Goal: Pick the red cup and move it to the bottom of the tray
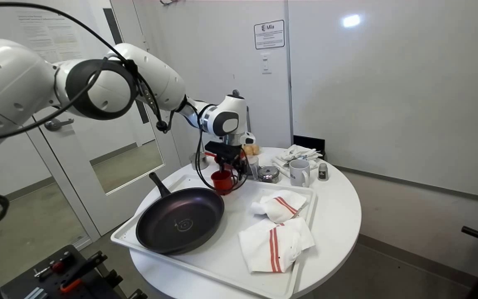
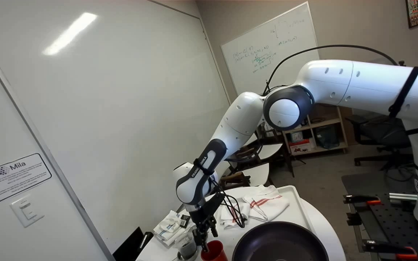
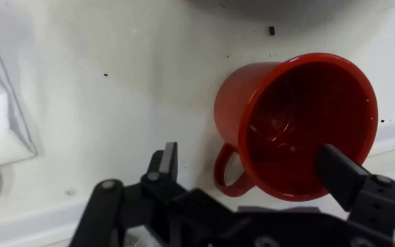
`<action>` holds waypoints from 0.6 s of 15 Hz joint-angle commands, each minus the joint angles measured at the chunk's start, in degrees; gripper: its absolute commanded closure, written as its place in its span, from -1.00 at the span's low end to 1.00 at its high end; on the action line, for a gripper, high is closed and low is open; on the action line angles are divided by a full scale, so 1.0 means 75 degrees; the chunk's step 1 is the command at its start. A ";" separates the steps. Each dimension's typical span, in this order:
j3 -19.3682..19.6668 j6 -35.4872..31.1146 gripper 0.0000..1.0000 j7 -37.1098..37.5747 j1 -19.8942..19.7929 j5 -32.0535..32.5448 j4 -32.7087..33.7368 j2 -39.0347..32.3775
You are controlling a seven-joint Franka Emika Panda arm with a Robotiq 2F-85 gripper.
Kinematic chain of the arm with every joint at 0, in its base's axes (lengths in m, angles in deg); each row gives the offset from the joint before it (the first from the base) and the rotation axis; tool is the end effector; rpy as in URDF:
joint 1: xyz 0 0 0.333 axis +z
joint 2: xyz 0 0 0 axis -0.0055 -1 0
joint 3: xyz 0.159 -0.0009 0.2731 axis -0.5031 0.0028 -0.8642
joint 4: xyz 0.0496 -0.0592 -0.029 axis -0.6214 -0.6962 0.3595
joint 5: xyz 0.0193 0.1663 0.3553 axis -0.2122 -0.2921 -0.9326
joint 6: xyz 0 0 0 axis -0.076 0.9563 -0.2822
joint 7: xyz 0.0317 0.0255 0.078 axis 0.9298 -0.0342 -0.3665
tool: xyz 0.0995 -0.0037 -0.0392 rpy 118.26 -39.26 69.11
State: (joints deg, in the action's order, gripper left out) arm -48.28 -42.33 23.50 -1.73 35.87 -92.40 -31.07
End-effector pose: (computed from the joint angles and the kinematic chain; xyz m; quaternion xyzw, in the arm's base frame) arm 0.7426 0.0047 0.1177 -0.9956 -0.0046 0.0482 0.0801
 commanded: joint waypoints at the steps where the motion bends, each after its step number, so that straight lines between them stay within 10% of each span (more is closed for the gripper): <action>1: 0.0004 0.0333 -1.00 0.0228 -0.0034 0.0088 0.0554 -0.0338; 9: -0.0001 0.0401 0.22 0.0172 -0.0138 0.0075 0.0586 -0.0455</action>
State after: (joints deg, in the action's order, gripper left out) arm -48.02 -41.10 23.94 -2.48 35.88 -90.56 -33.08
